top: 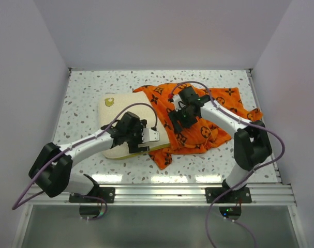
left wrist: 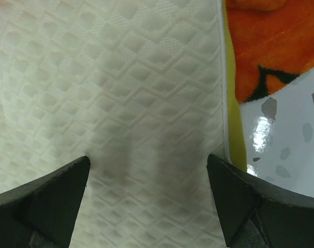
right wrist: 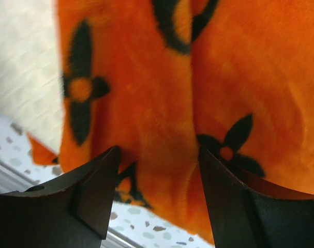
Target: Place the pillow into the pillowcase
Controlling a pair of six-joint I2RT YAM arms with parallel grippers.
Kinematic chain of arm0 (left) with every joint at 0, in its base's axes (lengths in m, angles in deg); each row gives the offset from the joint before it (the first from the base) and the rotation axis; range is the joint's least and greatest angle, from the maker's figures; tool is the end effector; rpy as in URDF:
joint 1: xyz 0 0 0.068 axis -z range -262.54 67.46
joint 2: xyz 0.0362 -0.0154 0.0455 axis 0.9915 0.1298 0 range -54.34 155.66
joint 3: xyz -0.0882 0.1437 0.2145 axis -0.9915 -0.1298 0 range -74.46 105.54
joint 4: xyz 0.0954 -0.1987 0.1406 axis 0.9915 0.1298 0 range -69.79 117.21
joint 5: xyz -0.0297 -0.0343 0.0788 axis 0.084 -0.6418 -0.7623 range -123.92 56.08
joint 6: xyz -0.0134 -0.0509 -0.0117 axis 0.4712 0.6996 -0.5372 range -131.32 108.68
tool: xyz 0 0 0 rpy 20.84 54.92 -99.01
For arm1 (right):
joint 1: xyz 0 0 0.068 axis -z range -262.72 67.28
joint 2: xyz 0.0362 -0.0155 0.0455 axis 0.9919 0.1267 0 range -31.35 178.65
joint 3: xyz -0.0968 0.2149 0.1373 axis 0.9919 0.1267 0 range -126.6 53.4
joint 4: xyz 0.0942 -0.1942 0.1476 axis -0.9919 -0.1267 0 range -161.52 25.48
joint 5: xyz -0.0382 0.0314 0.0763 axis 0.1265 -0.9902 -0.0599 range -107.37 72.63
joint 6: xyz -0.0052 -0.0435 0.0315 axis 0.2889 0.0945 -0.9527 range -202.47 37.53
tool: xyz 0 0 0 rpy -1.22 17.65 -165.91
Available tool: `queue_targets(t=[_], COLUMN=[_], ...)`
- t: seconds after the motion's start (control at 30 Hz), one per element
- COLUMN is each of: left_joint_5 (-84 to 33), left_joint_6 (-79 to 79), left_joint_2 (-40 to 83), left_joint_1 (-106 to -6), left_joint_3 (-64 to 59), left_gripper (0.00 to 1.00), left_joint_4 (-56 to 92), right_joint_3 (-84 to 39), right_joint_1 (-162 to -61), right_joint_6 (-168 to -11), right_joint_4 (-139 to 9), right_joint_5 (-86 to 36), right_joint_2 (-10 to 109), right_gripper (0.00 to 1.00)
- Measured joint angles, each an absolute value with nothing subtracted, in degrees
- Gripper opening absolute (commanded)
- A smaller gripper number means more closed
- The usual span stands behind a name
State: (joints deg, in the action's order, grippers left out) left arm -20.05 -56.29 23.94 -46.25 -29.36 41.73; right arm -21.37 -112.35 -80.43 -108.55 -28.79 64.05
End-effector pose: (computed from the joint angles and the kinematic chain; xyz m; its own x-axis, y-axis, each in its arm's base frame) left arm 0.2102 -0.1649 0.1996 0.0196 0.8368 -0.5471 0.9504 0.1543 0.2701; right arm 0.2936 0.1751 0.2476 -0.7652 -0.4754 -0.4341 -0.5859 0.7937 0.1635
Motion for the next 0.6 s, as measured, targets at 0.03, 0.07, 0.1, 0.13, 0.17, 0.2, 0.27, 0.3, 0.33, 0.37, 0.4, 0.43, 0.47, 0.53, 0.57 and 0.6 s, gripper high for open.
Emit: queue_targets(t=[0.03, 0.07, 0.1, 0.13, 0.17, 0.2, 0.27, 0.3, 0.33, 0.37, 0.4, 0.43, 0.47, 0.53, 0.57, 0.6], left_joint_5=[-21.31, -22.3, -22.93, -23.3, -23.46, -23.46, -23.3, -22.93, -22.47, -22.28, -22.06, -21.77, -21.12, -18.23, -16.57, -13.99], left_joint_6=[-55.76, -55.15, -54.65, -54.13, -53.78, -53.4, -52.18, -51.2, -50.41, -49.65, -48.4, -46.67, -45.19, -41.62, -40.12, -38.08], left_joint_2=[24.4, 25.01, 25.89, 26.78, 27.5, 28.11, 29.12, 29.91, 31.13, 32.64, 34.56, 36.49, 38.37, 41.34, 42.26, 43.33], left_joint_1=[-45.81, -45.42, -45.07, -44.81, -44.57, -44.46, -44.26, -44.26, -44.26, -44.26, -44.33, -44.48, -44.81, -46.34, -46.95, -48.15], left_joint_3=[-29.73, -30.0, -30.15, -30.26, -30.37, -30.5, -30.52, -30.3, -29.67, -28.73, -27.2, -25.19, -22.87, -18.85, -17.58, -16.18], left_gripper=[1.0, 1.0, 1.0, 1.0, 1.0, 0.95, 0.78, 0.6, 0.5, 0.4, 0.2, 0.07, 0.0, 0.0, 0.0, 0.0], left_joint_4=[40.79, 39.92, 39.04, 38.32, 37.64, 36.99, 35.79, 35.33, 35.06, 34.5, 34.45, 34.47, 34.5, 34.5, 34.5, 34.65], right_joint_3=[-21.37, -21.39, -21.76, -22.66, -23.77, -25.5, -29.23, -31.07, -33.48, -35.95, -38.7, -40.91, -42.22, -43.53, -43.46, -42.66], right_joint_1=[-112.11, -111.82, -111.56, -111.39, -111.34, -111.32, -111.26, -111.23, -111.15, -111.02, -110.75, -110.45, -110.18, -109.07, -108.61, -108.0], right_joint_6=[-80.3, -80.23, -80.1, -80.02, -79.95, -79.88, -79.77, -79.73, -79.62, -79.4, -79.23, -79.08, -78.97, -78.83, -78.94, -79.12], right_joint_4=[-108.18, -107.39, -106.93, -106.74, -106.67, -106.8, -107.48, -107.81, -107.83, -107.81, -107.74, -107.54, -107.04, -105.12, -104.24, -103.15], right_joint_5=[-27.91, -27.15, -26.71, -26.3, -26.03, -25.84, -25.47, -25.16, -24.7, -24.26, -23.83, -23.32, -23.0, -22.87, -23.06, -23.5], right_joint_2=[65.95, 67.76, 69.71, 71.8, 73.44, 75.32, 78.21, 79.19, 80.48, 81.84, 83.21, 84.24, 84.61, 84.22, 83.48, 82.19], right_gripper=[0.66, 0.66, 0.65, 0.65, 0.65, 0.65, 0.65, 0.65, 0.65, 0.65, 0.65, 0.66, 0.67, 0.7, 0.7, 0.7])
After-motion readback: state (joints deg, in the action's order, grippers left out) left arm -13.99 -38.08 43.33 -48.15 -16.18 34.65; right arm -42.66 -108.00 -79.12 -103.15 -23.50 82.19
